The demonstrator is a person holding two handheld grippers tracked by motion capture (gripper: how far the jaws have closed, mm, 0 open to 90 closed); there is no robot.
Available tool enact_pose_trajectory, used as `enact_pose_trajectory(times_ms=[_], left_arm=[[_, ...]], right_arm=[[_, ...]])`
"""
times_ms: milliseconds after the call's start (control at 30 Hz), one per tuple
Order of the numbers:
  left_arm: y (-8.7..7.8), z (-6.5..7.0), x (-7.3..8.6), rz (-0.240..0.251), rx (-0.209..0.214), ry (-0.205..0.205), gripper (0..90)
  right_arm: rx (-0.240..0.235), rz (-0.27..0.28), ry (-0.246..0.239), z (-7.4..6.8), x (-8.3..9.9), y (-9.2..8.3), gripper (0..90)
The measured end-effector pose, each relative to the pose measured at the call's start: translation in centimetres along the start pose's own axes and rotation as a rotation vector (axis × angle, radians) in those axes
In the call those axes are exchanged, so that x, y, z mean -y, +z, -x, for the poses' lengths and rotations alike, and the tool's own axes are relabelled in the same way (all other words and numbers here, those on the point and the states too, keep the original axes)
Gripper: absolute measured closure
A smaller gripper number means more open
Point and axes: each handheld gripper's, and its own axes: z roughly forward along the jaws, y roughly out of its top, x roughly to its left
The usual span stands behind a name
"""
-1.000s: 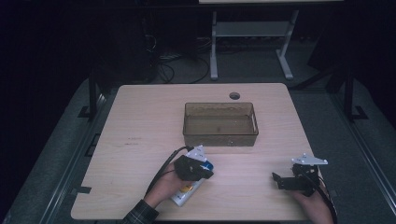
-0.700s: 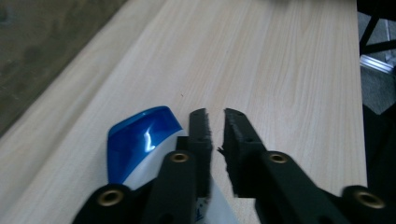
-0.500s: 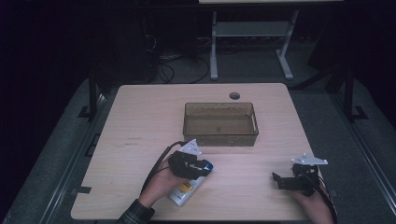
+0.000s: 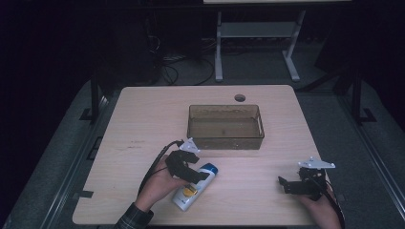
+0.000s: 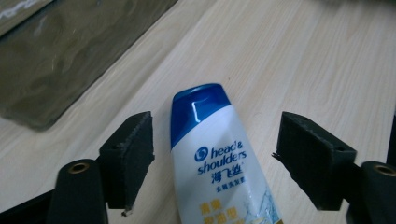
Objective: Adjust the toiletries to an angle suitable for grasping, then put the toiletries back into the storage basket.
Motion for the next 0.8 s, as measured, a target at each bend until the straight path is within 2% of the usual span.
enact_pose_trajectory(times_ms=[67,233,467,500,533,567,800], left_arm=[[0.1,0.0,0.0,-0.009,-0.009,-0.016,22.9],[0.4,0.2,-0.1,-0.033,-0.023,-0.018,17.6],[1.4,0.5,-0.4,-0.08,-0.021,-0.011,17.5],[1.7,0.6,-0.4,-0.076,-0.024,-0.02,17.5],[1.8,0.6,-0.5,-0.091,-0.025,-0.009,17.5],[2.0,0.7,-0.5,-0.092,-0.027,-0.016,17.5],[3.4,0.8,-0.3,-0.161,-0.052,0.004,17.5]], right_arm=[[0.0,0.0,0.0,0.0,0.0,0.0,0.0],[0.0,0.0,0.0,0.0,0.0,0.0,0.0],[0.001,0.0,-0.002,0.0,0.0,0.0,0.0],[0.001,-0.001,0.0,0.0,0.0,0.0,0.0],[0.001,0.0,-0.002,0.0,0.0,0.0,0.0],[0.001,0.0,-0.001,0.0,0.0,0.0,0.0],[0.001,0.0,-0.001,0.0,0.0,0.0,0.0]])
